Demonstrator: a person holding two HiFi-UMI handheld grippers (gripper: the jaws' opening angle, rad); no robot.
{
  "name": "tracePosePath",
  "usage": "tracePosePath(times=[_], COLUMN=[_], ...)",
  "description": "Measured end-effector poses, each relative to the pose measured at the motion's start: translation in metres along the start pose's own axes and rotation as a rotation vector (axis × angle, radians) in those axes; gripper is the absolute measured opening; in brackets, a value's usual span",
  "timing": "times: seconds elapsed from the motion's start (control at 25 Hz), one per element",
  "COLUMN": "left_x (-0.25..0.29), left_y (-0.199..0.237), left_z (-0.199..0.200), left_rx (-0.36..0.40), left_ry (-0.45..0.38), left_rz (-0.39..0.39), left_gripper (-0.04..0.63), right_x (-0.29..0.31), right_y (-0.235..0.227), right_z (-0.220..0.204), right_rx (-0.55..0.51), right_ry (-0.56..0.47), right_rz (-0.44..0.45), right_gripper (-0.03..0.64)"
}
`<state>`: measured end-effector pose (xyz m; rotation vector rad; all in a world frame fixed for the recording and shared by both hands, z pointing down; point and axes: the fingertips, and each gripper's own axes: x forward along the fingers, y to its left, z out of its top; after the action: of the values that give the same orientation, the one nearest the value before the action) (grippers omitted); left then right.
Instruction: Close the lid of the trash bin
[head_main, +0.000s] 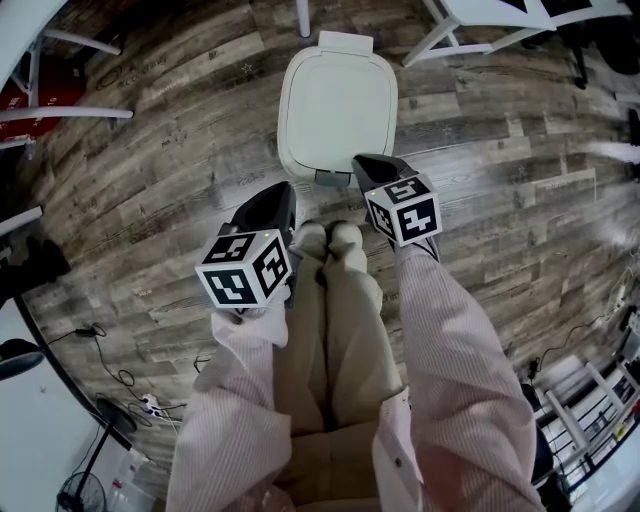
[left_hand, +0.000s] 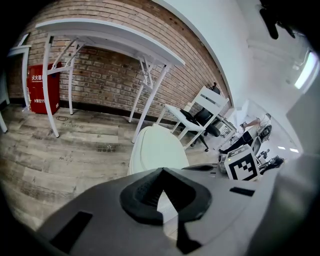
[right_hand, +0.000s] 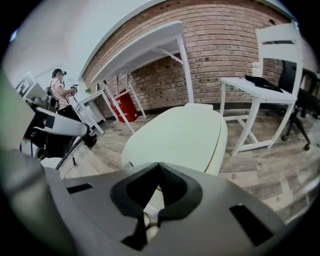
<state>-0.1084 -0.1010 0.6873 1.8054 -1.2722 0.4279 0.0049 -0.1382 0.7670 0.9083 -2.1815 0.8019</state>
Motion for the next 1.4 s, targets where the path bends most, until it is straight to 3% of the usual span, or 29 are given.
tracePosePath(times=[0.6,1.08,1.4], left_x=[0.008,0.006,-0.017], left_y=[-0.002,-0.003,-0.016], left_z=[-0.001,0.006,0.024], left_rx=[-0.016,-0.023,-0.023], left_ry=[0.014,0.017,0.013], left_rz=[-0.007,-0.005,-0.009], left_gripper=[-0.008,-0.008,-0.008], right_x=[0.005,0.007,-0.024], right_y=[0.002,0.002,0.017], right_z=[-0.003,-0.004,0.027], right_rx=[-0.076,-0.060,0.036], right_ry=[0.095,0.145,-0.001], right_rz=[-0.026,-0.049,-0.007], right_gripper=[0.003,0.003,0.003])
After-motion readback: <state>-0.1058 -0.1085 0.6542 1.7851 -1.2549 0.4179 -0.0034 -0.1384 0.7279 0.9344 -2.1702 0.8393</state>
